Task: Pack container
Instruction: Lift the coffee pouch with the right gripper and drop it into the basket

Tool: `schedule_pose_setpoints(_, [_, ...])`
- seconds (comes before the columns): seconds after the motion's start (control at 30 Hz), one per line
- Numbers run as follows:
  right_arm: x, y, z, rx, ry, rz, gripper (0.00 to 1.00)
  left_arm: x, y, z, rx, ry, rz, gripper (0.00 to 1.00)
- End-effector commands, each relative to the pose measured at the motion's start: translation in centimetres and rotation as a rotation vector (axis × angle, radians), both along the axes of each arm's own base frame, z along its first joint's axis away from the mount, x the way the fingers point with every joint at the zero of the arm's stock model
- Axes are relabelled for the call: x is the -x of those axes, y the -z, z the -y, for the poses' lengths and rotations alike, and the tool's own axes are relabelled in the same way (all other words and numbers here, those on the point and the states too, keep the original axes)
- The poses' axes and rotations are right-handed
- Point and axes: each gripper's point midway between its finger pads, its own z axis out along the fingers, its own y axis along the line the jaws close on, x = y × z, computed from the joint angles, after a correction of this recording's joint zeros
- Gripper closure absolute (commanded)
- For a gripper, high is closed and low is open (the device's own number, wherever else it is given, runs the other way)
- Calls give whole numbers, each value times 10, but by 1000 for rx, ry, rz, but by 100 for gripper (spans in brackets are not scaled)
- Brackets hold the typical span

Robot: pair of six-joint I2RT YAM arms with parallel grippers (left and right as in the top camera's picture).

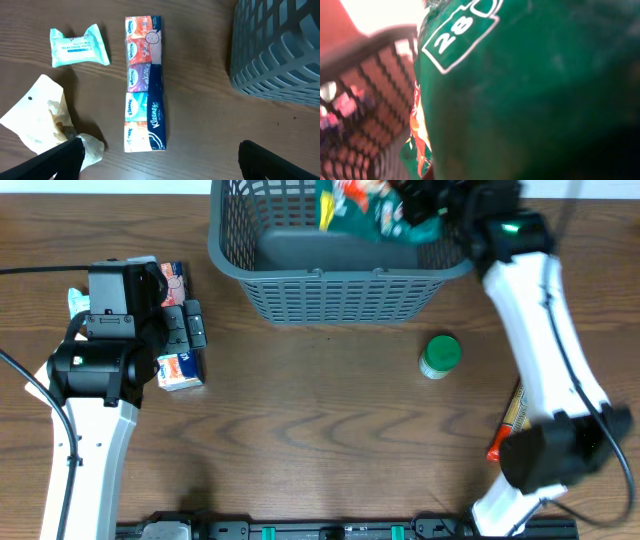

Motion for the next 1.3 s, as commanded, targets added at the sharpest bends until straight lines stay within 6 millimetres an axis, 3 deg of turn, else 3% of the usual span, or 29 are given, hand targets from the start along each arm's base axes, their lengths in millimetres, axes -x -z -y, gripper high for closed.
schedule_pose_setpoints(0.0, [-5, 17, -20, 30, -73, -4, 99, -2, -8, -3, -14, 2, 17, 1])
schedule_pose_setpoints(0.13, [-11, 85, -30, 52, -96, -159, 98, -1, -7, -3, -14, 2, 14, 1])
schedule_pose_setpoints(0.2, [-11, 106, -31, 61, -96, -209, 98, -1, -7, -3, -14, 2, 11, 1])
schedule_pose_setpoints(0.4, [-13, 141, -24, 91, -55, -294, 99, 2, -5, -3, -17, 4, -1, 1])
schedule_pose_setpoints(0.43, [-12, 144, -23, 94, -53, -304, 90, 2, -5, -3, -16, 4, -2, 1])
schedule_pose_setpoints(0.5, [-9, 146, -21, 91, -56, -321, 49, 2, -5, -3, -17, 4, -2, 1])
schedule_pose_setpoints(0.53, [-8, 146, -22, 86, -62, -327, 37, 2, -5, -3, -17, 4, -2, 1])
schedule_pose_setpoints(0.67, [-4, 143, -29, 54, -97, -334, 23, 2, -5, -3, -17, 4, -2, 1])
schedule_pose_setpoints(0.77, [-7, 139, -26, 43, -86, -325, 26, 2, -5, -3, -17, 4, -2, 2])
schedule_pose_setpoints(0.9, [-17, 111, -16, 24, -25, -304, 23, 2, -5, -3, -17, 4, -1, 1])
schedule_pose_setpoints(1.0, [-20, 59, -4, 24, 24, -261, 15, 2, -5, -3, -17, 4, -1, 1])
schedule_pose_setpoints(1.07, [-18, 21, 8, 25, 77, -229, 2, 2, -5, -3, -17, 4, -1, 1])
schedule_pose_setpoints(1.17, [-9, -32, 43, 10, 225, -191, 1, 2, -5, -3, -17, 4, -1, 2])
schedule_pose_setpoints(1.27, [10, -64, 101, -33, 482, -217, 1, 2, -5, -3, -17, 4, -1, 1])
